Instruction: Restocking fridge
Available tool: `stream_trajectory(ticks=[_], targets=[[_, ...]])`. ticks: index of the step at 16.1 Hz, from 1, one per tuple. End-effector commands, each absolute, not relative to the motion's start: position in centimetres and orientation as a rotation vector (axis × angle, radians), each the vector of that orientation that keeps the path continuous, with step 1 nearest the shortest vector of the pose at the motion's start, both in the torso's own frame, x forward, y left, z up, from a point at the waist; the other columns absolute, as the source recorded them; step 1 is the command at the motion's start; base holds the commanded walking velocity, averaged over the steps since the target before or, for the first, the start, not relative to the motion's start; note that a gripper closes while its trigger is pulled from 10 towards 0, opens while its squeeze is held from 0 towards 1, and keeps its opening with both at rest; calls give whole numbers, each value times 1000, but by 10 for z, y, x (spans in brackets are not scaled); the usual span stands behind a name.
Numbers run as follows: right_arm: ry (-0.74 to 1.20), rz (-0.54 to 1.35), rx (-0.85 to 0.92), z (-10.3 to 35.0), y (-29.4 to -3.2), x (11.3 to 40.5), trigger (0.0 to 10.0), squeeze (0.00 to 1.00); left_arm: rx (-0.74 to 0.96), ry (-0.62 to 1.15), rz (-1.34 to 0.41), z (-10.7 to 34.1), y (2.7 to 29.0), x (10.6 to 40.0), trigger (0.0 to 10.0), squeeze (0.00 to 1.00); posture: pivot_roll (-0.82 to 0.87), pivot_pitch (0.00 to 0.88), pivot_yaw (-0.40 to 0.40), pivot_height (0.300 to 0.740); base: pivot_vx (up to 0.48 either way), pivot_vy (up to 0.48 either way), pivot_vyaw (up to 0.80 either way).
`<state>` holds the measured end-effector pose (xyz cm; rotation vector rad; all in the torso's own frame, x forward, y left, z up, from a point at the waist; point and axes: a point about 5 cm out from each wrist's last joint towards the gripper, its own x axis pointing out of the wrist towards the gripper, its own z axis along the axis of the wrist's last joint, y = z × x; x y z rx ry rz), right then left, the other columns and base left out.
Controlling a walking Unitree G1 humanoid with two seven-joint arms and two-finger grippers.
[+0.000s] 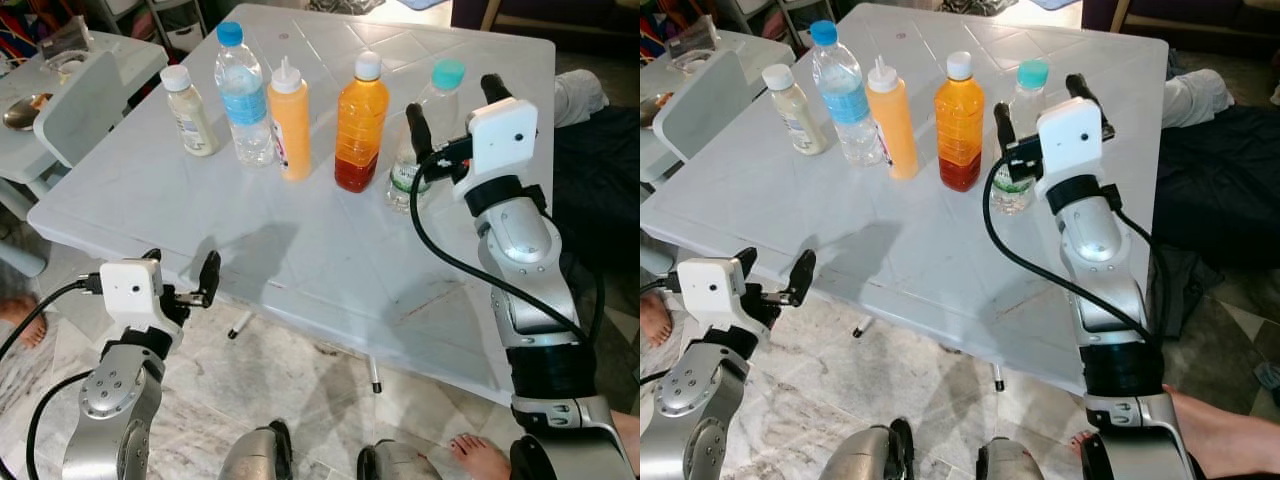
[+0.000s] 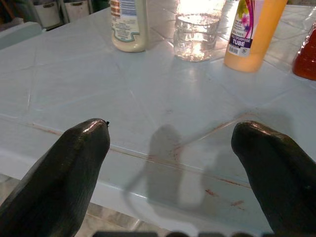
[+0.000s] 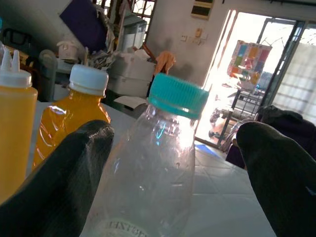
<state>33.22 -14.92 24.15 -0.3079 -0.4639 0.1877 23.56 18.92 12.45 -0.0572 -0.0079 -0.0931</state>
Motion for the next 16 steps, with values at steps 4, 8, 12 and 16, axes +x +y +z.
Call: stream_trajectory(ticks=[4,8,12,16], targets=[[-476,221,-251,251,-145,343,10000,0,-36,4,-106,124,190,234,10000,0,-33,188,82,740,0,0,0],[-471,270,-213,258,-137,354,0,0,-31,11,-112,123,189,234,10000,0,-26,183,81,740,0,0,0],[-471,278,-220,263,-134,359,0,0,-26,10,-117,123,188,234,10000,0,-24,178,78,740,0,0,0],[-469,269,-256,261,-130,354,0,0,-27,13,-121,122,187,234,10000,0,-29,173,76,740,0,0,0]])
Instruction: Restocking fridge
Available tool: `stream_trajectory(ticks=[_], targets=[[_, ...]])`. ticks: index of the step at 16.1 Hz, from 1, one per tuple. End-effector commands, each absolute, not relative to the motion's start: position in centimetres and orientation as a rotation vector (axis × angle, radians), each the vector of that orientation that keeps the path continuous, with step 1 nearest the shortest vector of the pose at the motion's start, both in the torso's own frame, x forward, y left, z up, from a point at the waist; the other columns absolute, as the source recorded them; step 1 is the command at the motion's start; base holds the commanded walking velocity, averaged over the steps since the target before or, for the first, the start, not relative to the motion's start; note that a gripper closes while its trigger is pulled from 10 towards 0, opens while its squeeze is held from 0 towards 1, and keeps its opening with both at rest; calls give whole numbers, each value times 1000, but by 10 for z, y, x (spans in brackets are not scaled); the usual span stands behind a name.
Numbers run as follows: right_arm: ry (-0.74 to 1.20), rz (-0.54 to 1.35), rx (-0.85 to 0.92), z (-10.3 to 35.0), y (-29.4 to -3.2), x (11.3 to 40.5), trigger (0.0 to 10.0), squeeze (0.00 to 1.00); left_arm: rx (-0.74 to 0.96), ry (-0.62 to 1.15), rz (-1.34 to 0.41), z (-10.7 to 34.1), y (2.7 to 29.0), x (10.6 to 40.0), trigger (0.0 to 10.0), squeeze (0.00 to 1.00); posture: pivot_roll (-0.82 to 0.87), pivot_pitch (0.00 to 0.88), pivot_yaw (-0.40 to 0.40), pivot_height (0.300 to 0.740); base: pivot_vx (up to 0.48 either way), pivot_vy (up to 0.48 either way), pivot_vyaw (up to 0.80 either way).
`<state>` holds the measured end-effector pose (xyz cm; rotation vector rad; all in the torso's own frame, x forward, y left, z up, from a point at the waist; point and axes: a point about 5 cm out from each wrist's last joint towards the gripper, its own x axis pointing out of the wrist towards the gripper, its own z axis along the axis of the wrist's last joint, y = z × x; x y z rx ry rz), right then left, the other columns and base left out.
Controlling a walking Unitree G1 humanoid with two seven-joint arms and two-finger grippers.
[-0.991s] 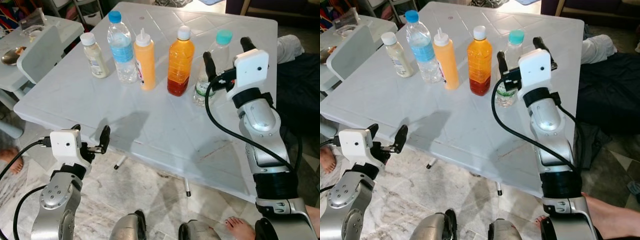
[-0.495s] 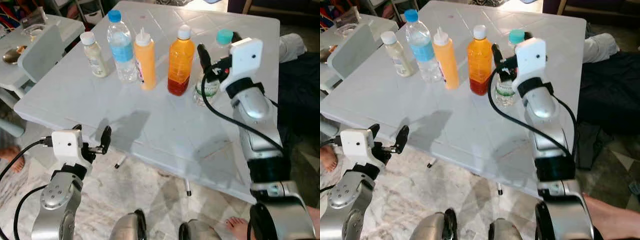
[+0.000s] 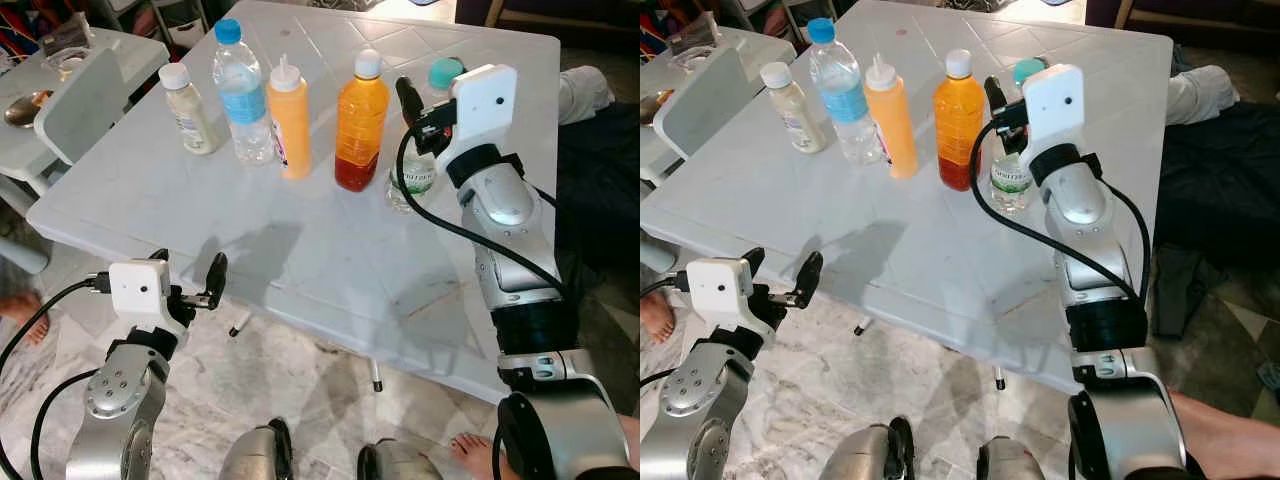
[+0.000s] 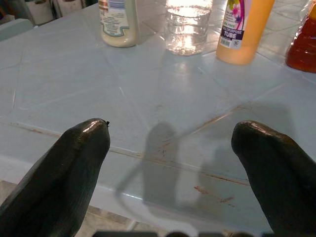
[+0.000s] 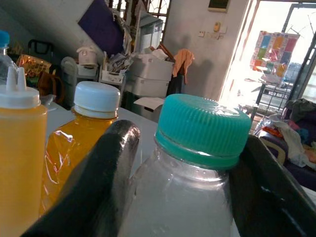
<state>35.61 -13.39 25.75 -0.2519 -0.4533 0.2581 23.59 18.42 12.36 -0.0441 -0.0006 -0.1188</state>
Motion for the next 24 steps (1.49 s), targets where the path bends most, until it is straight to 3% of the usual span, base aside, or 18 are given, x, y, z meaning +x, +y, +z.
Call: stream_trajectory(ticks=[1,6,11,12,19,24], targets=[[-465,264,-262,260,-130,352,0,0,-28,15,-121,121,186,235,10000,0,-29,173,76,740,0,0,0],[-420,190,-266,249,-137,340,0,0,-51,80,-74,112,187,236,10000,0,-33,174,77,740,0,0,0],[-410,207,-190,243,-121,321,0,0,-51,86,-65,112,190,238,10000,0,-27,172,82,740,0,0,0],[-399,235,-181,239,-115,317,10000,0,-55,86,-61,112,191,239,10000,0,-27,173,83,740,0,0,0],[-254,406,-58,205,-95,288,10000,0,-57,82,-63,110,190,239,10000,0,-34,147,82,740,0,0,0],[-177,461,-39,196,-98,288,10000,0,-69,84,-76,108,185,244,10000,0,-45,125,79,740,0,56,0]])
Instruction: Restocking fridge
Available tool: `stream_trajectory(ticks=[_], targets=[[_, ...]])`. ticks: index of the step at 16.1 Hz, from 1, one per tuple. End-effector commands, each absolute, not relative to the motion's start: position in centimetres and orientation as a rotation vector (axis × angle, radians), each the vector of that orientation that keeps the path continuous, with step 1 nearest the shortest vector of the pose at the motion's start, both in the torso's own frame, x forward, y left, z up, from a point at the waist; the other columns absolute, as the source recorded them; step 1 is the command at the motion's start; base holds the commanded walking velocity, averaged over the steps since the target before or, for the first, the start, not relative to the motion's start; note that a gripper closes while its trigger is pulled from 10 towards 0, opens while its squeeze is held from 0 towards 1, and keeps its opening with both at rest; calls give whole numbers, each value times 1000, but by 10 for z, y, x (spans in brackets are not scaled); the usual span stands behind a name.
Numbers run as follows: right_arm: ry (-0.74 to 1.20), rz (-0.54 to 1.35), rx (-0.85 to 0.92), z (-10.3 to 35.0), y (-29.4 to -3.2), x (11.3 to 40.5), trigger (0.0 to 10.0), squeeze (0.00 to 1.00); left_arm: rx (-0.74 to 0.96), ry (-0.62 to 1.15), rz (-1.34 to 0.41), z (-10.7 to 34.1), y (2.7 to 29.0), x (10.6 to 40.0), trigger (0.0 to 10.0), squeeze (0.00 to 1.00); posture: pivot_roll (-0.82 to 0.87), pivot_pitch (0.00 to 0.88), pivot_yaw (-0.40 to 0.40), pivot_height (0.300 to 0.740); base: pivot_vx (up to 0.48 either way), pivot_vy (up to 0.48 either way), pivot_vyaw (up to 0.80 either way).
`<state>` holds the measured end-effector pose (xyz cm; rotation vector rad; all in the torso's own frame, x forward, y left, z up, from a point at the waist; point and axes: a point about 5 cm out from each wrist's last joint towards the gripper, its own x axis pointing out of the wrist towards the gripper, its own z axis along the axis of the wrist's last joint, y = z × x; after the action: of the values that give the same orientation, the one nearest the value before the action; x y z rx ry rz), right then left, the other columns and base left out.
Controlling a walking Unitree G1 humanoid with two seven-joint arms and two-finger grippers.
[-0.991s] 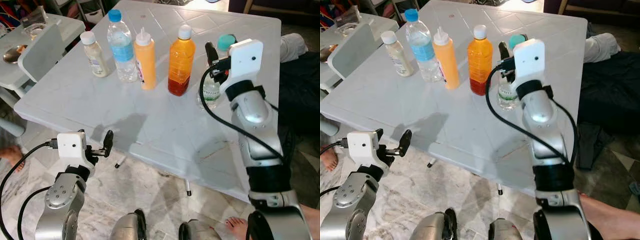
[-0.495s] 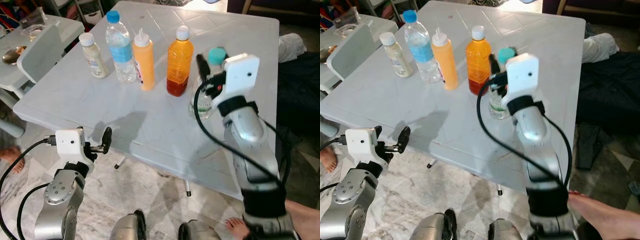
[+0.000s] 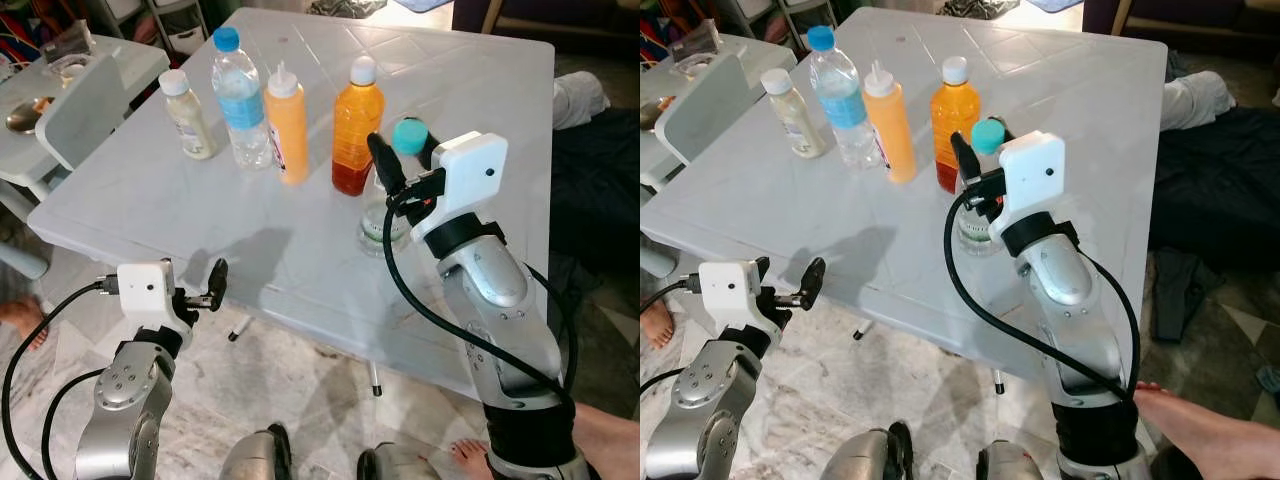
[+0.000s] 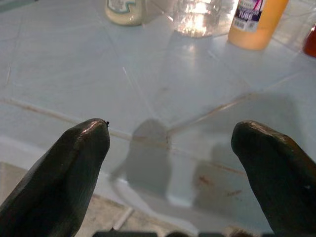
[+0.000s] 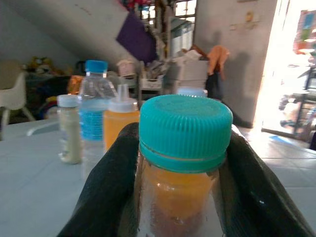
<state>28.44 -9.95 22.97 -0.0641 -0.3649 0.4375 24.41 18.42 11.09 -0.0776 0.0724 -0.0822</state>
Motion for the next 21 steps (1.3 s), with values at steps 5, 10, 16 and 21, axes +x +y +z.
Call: stream_trajectory(ticks=[5,10,16,21], targets=[[-76,494,-47,173,-112,277,10000,0,-65,89,-81,106,185,243,10000,0,-51,118,78,740,0,371,0],[-78,378,19,163,-115,273,10000,0,-72,77,-77,106,183,244,10000,0,-52,115,62,740,0,480,452],[-99,369,18,159,-123,273,10000,0,-83,76,-80,104,180,246,10000,0,-72,117,63,740,0,480,795],[-103,407,0,156,-122,272,10000,0,-84,74,-71,103,179,245,10000,0,-65,122,51,740,0,262,791]])
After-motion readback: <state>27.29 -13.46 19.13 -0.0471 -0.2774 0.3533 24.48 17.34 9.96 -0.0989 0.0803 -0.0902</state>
